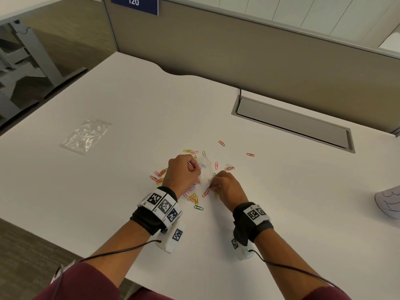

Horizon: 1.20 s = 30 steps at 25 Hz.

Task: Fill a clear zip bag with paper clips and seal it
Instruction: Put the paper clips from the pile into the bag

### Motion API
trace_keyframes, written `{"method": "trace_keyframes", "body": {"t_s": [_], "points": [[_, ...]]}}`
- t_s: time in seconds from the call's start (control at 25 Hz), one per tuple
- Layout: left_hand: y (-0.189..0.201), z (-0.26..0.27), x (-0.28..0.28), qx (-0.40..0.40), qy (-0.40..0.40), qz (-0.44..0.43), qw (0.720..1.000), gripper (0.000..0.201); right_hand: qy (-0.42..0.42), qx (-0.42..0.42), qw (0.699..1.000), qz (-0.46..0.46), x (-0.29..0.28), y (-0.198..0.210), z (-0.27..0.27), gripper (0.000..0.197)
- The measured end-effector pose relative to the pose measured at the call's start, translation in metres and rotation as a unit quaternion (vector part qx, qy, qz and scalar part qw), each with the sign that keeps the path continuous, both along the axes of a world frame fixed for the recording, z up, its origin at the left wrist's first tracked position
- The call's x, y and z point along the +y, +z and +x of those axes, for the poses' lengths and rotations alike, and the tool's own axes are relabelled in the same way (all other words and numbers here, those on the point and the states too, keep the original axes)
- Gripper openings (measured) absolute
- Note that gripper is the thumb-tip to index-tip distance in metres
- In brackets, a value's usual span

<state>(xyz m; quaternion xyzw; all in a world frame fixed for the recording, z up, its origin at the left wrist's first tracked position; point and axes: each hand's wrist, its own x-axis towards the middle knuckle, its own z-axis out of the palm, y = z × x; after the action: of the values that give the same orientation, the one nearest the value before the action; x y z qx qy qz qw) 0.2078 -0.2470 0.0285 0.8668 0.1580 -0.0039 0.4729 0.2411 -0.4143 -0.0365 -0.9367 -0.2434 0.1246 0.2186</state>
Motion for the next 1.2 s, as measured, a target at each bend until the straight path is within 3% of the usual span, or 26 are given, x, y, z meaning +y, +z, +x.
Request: {"method": "trace_keyframes", "body": {"t_s": [0.24,0.36,0.48,0.6,0.72,0.8,0.92,1.04,1.2], "points": [[0.001,0.001,-0.001,-0.002,0.003,-0.007,1.000,0.005,0.027,-0.037,0.998,-0.051,0.005,0.001,0.005,0.012],[0.001,0.000,-0.001,0.000,0.006,-0.014,1.000,0.006,-0.024,-0.021,0.999,-0.033,0.004,-0.003,0.008,0.012],[0.001,0.000,0.000,0.004,0.008,-0.016,1.000,0.005,-0.133,0.026,0.989,0.060,-0.005,-0.001,0.012,0.007],[0.003,0.000,-0.001,0.007,0.005,-0.011,1.000,0.005,-0.220,0.102,0.950,0.195,-0.013,0.015,0.016,0.004],[0.003,0.000,-0.001,0.009,0.007,-0.017,1.000,0.006,-0.243,0.181,0.891,0.339,-0.013,0.044,0.017,0.011],[0.004,0.000,-0.003,0.013,0.008,-0.018,1.000,0.006,-0.214,0.211,0.877,0.374,-0.011,0.065,0.017,0.015],[0.006,0.002,-0.004,0.019,0.012,-0.009,1.000,0.008,-0.137,0.241,0.913,0.301,-0.003,0.084,0.019,0.019],[0.008,0.001,-0.005,0.018,0.013,-0.002,1.000,0.008,-0.104,0.207,0.957,0.174,0.012,0.089,0.021,0.014],[0.014,-0.006,0.003,0.013,0.034,0.001,0.999,0.008,-0.119,0.168,0.965,0.162,0.035,0.090,0.021,0.018]]}}
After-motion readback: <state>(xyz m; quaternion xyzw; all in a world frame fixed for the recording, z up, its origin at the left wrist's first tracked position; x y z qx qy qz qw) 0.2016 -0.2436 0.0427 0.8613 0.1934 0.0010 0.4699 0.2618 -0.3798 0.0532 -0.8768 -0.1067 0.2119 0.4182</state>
